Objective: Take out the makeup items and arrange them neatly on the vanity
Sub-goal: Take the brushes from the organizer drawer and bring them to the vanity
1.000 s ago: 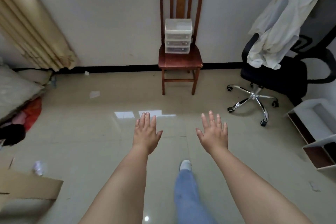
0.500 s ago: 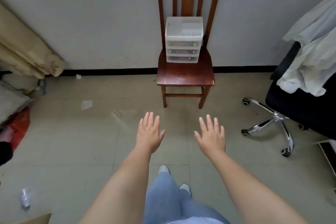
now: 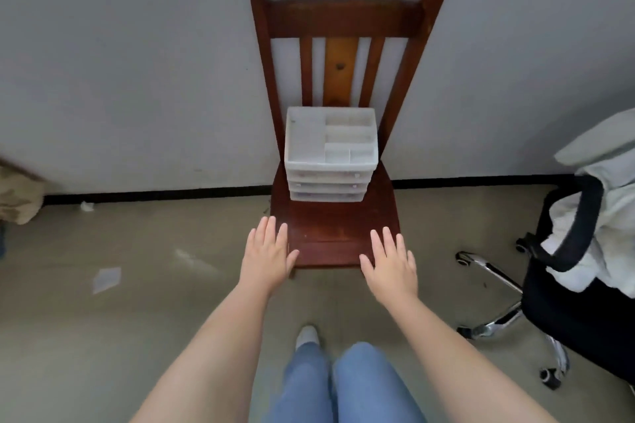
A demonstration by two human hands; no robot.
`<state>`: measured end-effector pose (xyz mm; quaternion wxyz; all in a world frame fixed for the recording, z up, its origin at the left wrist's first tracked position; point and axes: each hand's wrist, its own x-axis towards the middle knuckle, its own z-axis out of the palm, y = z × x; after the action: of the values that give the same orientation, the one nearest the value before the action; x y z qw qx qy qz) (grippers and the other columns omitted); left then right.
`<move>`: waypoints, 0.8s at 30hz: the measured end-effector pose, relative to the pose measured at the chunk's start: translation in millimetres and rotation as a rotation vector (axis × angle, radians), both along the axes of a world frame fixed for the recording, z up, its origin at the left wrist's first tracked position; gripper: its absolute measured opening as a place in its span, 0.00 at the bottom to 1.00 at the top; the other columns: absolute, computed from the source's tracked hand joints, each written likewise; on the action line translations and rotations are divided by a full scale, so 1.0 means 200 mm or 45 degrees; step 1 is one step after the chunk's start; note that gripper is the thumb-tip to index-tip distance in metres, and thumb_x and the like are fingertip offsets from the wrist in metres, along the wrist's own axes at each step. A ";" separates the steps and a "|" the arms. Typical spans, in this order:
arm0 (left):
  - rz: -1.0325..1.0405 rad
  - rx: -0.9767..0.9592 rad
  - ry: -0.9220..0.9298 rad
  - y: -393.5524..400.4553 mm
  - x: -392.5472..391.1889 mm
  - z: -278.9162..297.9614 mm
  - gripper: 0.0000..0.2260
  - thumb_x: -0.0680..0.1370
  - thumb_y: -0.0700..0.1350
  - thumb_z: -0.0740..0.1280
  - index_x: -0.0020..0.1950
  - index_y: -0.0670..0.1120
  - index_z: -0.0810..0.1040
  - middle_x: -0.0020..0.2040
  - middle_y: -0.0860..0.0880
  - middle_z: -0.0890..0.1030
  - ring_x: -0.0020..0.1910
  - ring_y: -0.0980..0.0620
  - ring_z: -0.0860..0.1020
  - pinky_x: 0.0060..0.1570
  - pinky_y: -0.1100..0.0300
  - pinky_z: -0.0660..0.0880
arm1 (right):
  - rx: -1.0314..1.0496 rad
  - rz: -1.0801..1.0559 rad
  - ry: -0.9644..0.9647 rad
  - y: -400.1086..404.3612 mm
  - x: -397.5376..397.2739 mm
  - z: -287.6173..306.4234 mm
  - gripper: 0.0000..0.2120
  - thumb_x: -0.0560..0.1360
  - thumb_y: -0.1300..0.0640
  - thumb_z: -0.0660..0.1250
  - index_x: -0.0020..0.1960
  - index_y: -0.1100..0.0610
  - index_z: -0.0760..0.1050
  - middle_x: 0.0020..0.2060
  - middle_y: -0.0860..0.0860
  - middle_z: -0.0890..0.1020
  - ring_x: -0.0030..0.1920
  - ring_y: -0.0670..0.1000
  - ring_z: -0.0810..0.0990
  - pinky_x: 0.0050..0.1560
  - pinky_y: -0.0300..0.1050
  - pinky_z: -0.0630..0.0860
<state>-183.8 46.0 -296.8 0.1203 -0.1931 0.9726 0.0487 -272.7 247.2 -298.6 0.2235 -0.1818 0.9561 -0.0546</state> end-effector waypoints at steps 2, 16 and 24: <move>-0.011 0.082 -0.020 -0.07 -0.19 -0.03 0.27 0.70 0.52 0.72 0.63 0.37 0.75 0.64 0.35 0.74 0.65 0.36 0.72 0.60 0.43 0.71 | -0.013 -0.003 -0.048 -0.09 -0.14 -0.04 0.27 0.79 0.44 0.48 0.75 0.49 0.47 0.76 0.49 0.47 0.76 0.54 0.45 0.74 0.52 0.48; -0.261 0.036 0.266 -0.44 -0.84 -0.54 0.21 0.73 0.42 0.56 0.60 0.31 0.74 0.59 0.33 0.77 0.59 0.33 0.76 0.54 0.39 0.73 | -0.890 -1.256 -1.044 -0.74 -0.80 -0.66 0.21 0.80 0.57 0.54 0.73 0.55 0.59 0.66 0.52 0.70 0.67 0.55 0.68 0.68 0.49 0.66; -0.493 0.020 0.847 -0.62 -0.96 -0.64 0.11 0.70 0.36 0.62 0.45 0.40 0.83 0.38 0.45 0.84 0.35 0.47 0.82 0.58 0.43 0.72 | -1.656 -2.151 -1.179 -0.93 -0.90 -0.80 0.07 0.76 0.67 0.55 0.42 0.61 0.69 0.42 0.56 0.73 0.44 0.54 0.74 0.63 0.52 0.68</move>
<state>-375.3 -79.0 -424.4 -0.1933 0.0216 0.9765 0.0926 -453.5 60.3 -457.7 0.3086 0.4706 0.3914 -0.7281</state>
